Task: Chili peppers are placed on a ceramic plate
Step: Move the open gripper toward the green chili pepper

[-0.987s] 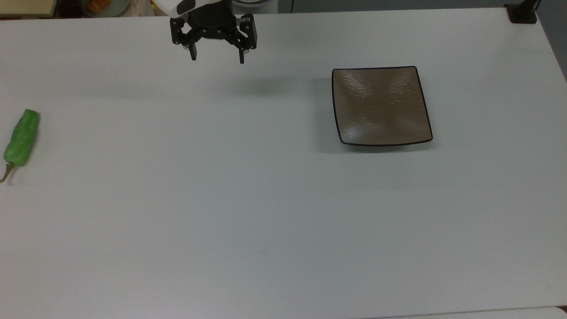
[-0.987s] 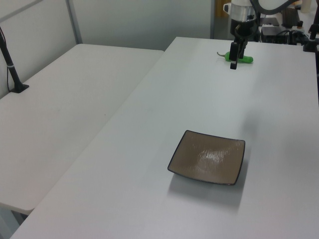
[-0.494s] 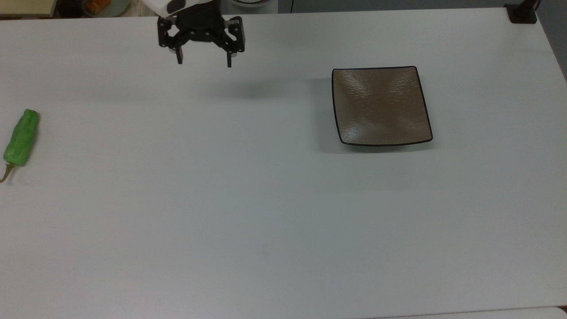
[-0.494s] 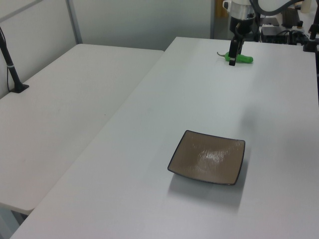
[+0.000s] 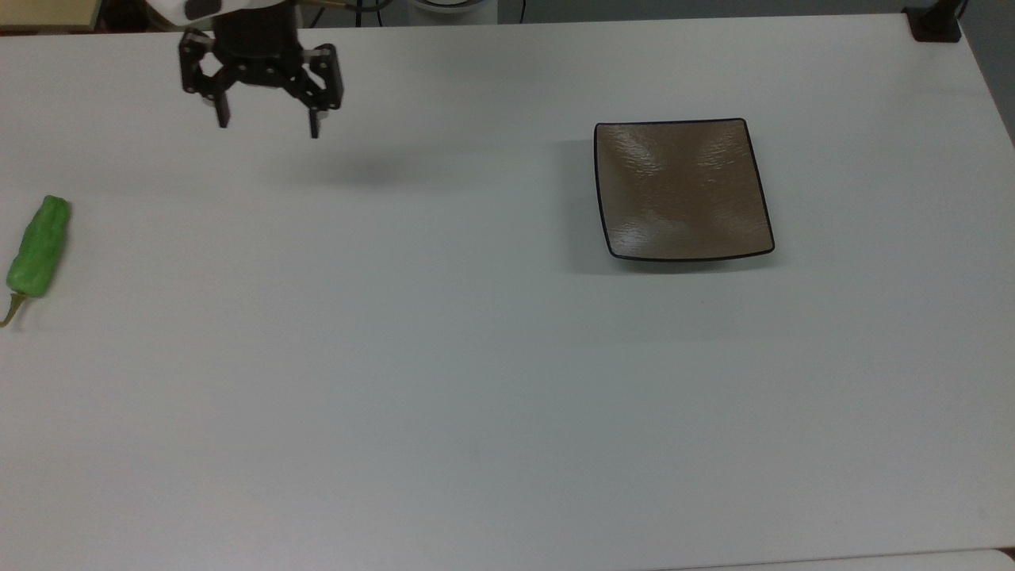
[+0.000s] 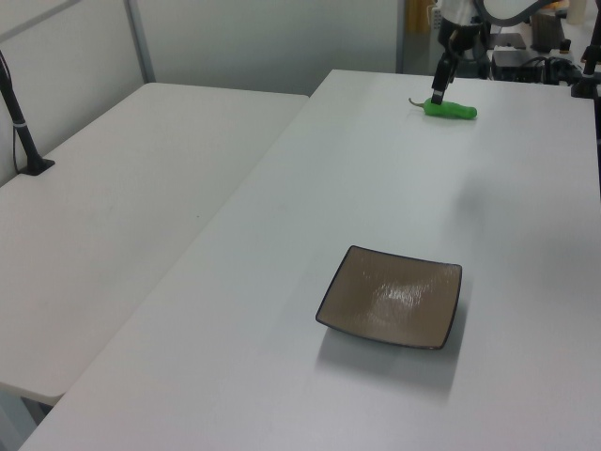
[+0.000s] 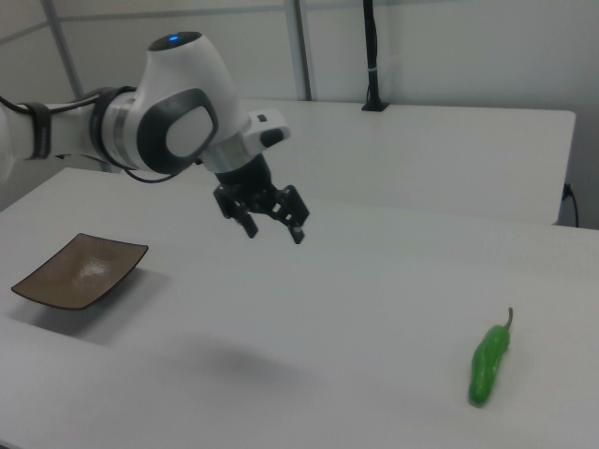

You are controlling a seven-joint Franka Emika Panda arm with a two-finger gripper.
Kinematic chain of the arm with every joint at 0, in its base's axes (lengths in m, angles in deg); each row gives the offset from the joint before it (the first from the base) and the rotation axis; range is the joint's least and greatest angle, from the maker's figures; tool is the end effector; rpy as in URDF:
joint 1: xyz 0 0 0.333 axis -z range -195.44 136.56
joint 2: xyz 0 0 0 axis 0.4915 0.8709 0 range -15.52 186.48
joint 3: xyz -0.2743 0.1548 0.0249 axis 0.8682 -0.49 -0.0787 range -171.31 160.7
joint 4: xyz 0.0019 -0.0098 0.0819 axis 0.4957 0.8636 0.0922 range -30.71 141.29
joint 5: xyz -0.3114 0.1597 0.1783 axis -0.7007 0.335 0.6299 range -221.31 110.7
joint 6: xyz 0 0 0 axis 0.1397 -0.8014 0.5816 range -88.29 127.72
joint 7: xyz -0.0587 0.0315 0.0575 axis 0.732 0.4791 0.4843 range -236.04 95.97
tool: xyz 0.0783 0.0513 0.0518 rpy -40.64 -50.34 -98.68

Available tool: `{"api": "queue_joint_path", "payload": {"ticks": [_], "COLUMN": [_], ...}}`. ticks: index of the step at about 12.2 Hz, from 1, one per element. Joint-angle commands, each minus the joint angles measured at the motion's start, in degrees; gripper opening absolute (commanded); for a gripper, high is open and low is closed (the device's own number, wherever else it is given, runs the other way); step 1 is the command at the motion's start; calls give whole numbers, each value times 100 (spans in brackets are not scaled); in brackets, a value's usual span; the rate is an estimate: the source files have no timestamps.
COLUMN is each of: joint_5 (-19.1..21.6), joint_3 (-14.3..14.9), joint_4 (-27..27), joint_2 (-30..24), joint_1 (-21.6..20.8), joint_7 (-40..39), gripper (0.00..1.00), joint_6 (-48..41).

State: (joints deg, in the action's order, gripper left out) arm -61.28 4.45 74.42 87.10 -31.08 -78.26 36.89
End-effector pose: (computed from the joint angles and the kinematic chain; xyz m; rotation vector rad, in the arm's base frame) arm 0.5838 -0.0864 0.5045 2.9932 0.0764 0.3285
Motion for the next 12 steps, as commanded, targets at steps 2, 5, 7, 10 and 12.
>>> {"api": "queue_joint_path", "payload": {"ticks": [2, 5, 7, 10, 12], "joint_5": [-115, -167, -167, -141, -62], "joint_3": [474, 738, 852, 1089, 1090], "joint_4": [22, -120, -128, -505, -847], "joint_2": [260, 576, 699, 1102, 1462], "joint_1": [6, 85, 190, 295, 480], "joint_7": [-267, -294, -530, -882, -865], "gripper": [100, 100, 100, 100, 100], "joint_6": [791, 1133, 1389, 1451, 1443]}}
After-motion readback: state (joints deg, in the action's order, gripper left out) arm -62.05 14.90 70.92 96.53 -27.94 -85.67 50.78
